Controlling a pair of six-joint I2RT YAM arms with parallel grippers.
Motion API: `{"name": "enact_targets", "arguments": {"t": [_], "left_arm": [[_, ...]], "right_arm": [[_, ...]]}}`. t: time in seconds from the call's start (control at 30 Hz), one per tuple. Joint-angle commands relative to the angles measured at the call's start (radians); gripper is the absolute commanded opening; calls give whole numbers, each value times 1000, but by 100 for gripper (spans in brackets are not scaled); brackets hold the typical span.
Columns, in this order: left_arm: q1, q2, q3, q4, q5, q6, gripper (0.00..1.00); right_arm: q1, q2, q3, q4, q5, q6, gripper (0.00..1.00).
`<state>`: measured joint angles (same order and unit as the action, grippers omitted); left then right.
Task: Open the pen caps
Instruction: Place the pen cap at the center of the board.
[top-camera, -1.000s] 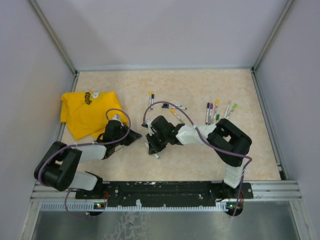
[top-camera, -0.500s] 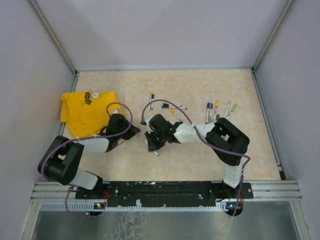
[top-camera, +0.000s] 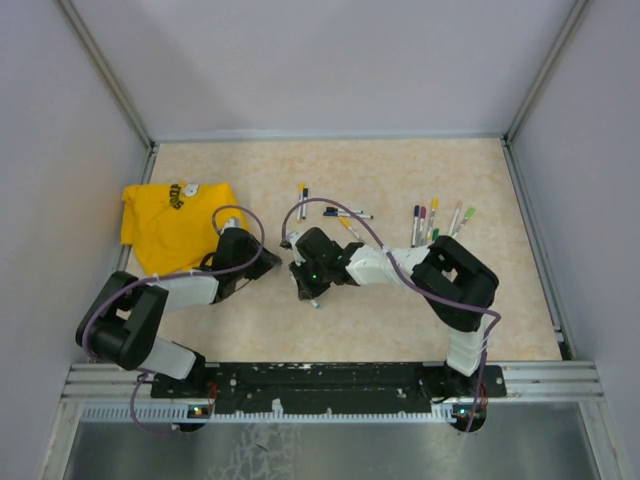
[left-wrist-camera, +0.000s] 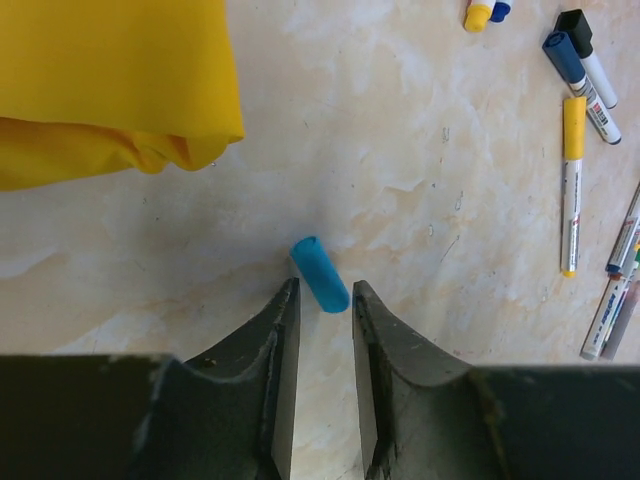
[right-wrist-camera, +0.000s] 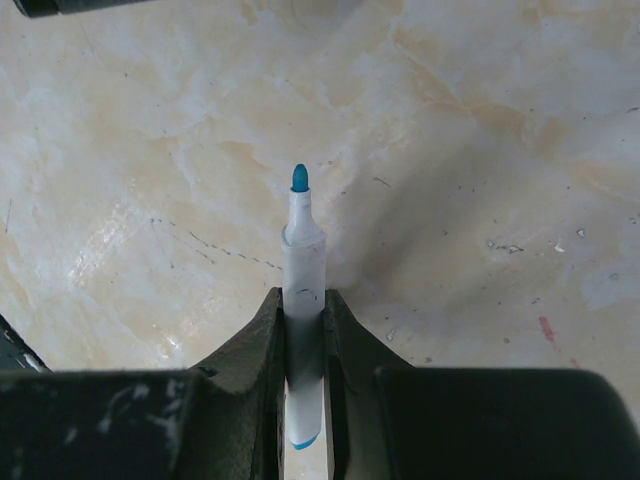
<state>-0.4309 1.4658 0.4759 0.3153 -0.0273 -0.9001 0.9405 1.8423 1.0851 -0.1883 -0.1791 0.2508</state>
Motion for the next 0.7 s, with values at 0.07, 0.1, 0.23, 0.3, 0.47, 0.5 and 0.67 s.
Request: {"name": "enact_targets", "arguments": {"t": [0.07,0.1,0.23,0.3,0.47,0.5,0.67], "left_arm": [[-4,-16,0,-33,-35,14,37],[-4,-18,1,-34,-36,17,37],[-4,-27,5,-42,-41,18,41],[-5,-34,5,-45,-41,18,45],[-4,-57,10,-59,-44,29,51],[-5,-64,10,-65,-44,31,52],[-4,-106,16,-89,-50,42,60]], "right_arm": [[5,39,24,-72,108,-44,18],[4,38,25,-72,108,-46,18],[6,37,29,-75,102,-49,18],[6,34,31,-77,96,-53,19],[7,10,42,-90,94,-76,30],[5,3,44,-91,91,-82,31],[5,-21,54,-105,56,-116,35]]}}
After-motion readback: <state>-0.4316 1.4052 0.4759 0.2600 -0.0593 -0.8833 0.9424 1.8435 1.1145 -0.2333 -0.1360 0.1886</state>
